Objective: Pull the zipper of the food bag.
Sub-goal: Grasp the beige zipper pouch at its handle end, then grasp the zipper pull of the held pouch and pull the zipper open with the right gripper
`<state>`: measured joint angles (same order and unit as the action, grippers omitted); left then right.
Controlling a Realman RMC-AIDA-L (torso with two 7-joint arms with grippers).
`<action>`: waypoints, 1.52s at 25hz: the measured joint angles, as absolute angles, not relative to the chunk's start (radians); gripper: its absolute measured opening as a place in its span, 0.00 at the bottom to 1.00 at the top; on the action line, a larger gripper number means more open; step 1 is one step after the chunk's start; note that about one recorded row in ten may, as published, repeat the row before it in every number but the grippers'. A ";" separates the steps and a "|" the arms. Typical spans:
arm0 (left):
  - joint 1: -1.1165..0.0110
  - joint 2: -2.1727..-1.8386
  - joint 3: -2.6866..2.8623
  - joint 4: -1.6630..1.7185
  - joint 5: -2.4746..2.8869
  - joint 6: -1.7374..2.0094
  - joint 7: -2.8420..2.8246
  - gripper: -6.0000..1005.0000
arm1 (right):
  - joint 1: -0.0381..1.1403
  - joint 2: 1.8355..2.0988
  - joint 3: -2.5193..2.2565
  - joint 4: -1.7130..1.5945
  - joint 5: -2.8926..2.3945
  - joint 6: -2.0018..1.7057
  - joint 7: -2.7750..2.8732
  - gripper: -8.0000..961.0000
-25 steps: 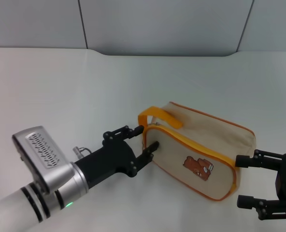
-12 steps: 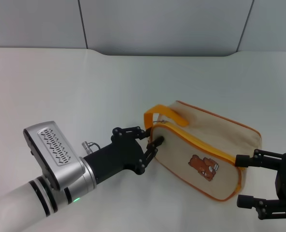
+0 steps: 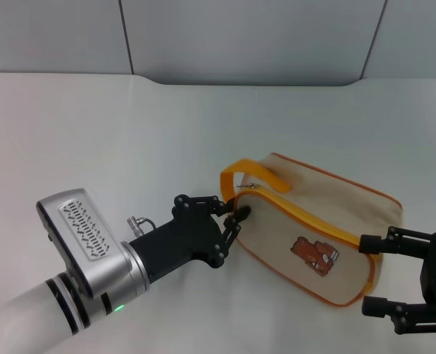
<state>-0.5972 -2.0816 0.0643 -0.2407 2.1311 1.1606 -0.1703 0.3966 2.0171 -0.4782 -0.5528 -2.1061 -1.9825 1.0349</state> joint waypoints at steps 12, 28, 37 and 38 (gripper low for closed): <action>-0.548 -2.081 0.045 -0.239 2.128 1.298 -0.075 0.08 | 0.378 2.020 -0.319 -0.554 -2.072 -2.026 1.008 0.85; -0.523 -2.075 0.037 -0.079 2.131 1.614 0.241 0.06 | 0.346 2.089 -0.286 -0.282 -1.781 -1.876 0.430 0.85; -0.536 -2.078 0.041 -0.078 2.131 1.627 0.316 0.06 | 0.409 2.091 -0.239 0.146 -1.765 -1.756 -0.369 0.85; -0.537 -2.078 0.041 -0.079 2.131 1.628 0.320 0.06 | 0.413 2.091 -0.233 0.173 -1.765 -1.748 -0.418 0.85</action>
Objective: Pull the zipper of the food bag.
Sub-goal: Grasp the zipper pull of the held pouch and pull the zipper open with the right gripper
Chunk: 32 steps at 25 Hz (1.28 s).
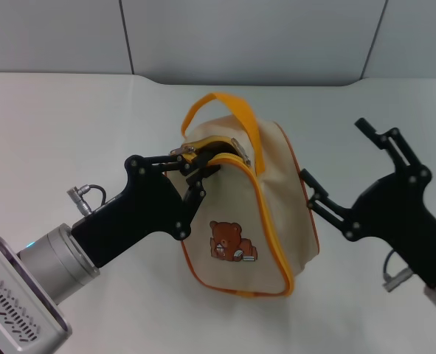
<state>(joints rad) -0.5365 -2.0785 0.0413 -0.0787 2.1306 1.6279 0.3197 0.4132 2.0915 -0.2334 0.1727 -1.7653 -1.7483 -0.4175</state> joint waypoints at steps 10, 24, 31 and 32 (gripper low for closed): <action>-0.542 -2.080 0.040 -0.081 2.131 1.631 0.344 0.06 | 0.434 2.092 -0.230 0.249 -1.921 -1.568 -0.584 0.85; -0.541 -2.081 0.041 -0.091 2.131 1.625 0.345 0.06 | 0.398 2.092 -0.023 0.297 -1.931 -1.683 -0.586 0.85; -0.543 -2.082 0.042 -0.092 2.131 1.624 0.345 0.06 | 0.436 2.092 -0.025 0.327 -1.964 -1.665 -0.589 0.85; -0.543 -2.082 0.042 -0.092 2.131 1.624 0.345 0.06 | 0.441 2.092 -0.023 0.327 -1.974 -1.664 -0.589 0.85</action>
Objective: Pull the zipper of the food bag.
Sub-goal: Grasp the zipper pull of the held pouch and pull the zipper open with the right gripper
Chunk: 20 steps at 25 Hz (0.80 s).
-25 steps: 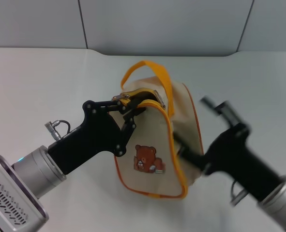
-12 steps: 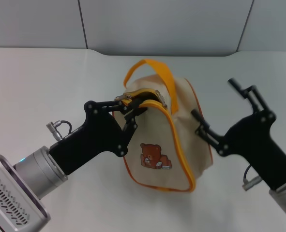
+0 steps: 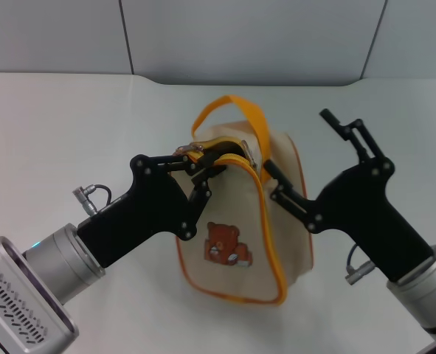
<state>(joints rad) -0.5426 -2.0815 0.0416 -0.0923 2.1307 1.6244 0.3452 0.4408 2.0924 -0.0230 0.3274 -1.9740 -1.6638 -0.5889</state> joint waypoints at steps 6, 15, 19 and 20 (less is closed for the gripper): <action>-0.546 -2.081 0.040 -0.092 2.129 1.624 0.345 0.06 | 0.466 2.092 -0.024 0.333 -1.995 -1.628 -0.589 0.85; -0.550 -2.082 0.034 -0.094 2.127 1.624 0.345 0.06 | 0.425 2.092 -0.027 0.320 -2.070 -1.546 -0.590 0.85; -0.551 -2.082 0.034 -0.095 2.128 1.623 0.345 0.06 | 0.407 2.092 -0.013 0.321 -2.072 -1.565 -0.592 0.85; -0.551 -2.082 0.034 -0.095 2.128 1.623 0.345 0.06 | 0.407 2.092 -0.013 0.321 -2.072 -1.565 -0.592 0.85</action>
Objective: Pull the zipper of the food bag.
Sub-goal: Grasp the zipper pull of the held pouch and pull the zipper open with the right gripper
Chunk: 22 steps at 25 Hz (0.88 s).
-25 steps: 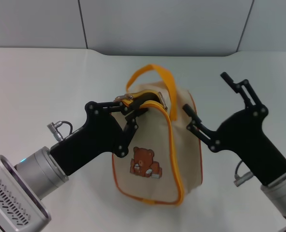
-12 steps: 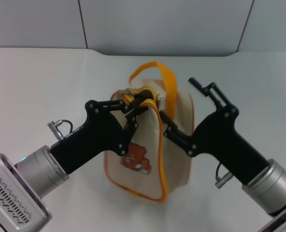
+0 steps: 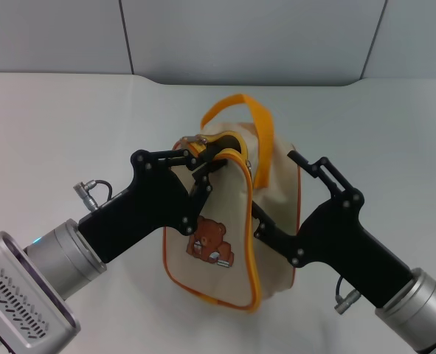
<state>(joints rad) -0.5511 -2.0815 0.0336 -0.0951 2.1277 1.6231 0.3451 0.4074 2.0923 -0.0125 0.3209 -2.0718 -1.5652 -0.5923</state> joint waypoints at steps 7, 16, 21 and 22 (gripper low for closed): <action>-0.553 -2.082 0.035 -0.102 2.128 1.623 0.345 0.06 | 0.425 2.092 0.002 0.339 -2.069 -1.552 -0.593 0.84; -0.553 -2.082 0.037 -0.105 2.130 1.621 0.345 0.06 | 0.436 2.092 0.040 0.365 -2.069 -1.560 -0.597 0.82; -0.553 -2.082 0.037 -0.104 2.131 1.621 0.345 0.06 | 0.436 2.092 0.040 0.363 -2.073 -1.559 -0.598 0.82; -0.553 -2.082 0.038 -0.104 2.131 1.621 0.345 0.06 | 0.436 2.092 0.038 0.362 -2.074 -1.559 -0.599 0.82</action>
<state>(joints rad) -0.5530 -2.0816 0.0375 -0.1044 2.1314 1.6213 0.3452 0.4359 2.0924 0.0382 0.3624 -2.0741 -1.5587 -0.5988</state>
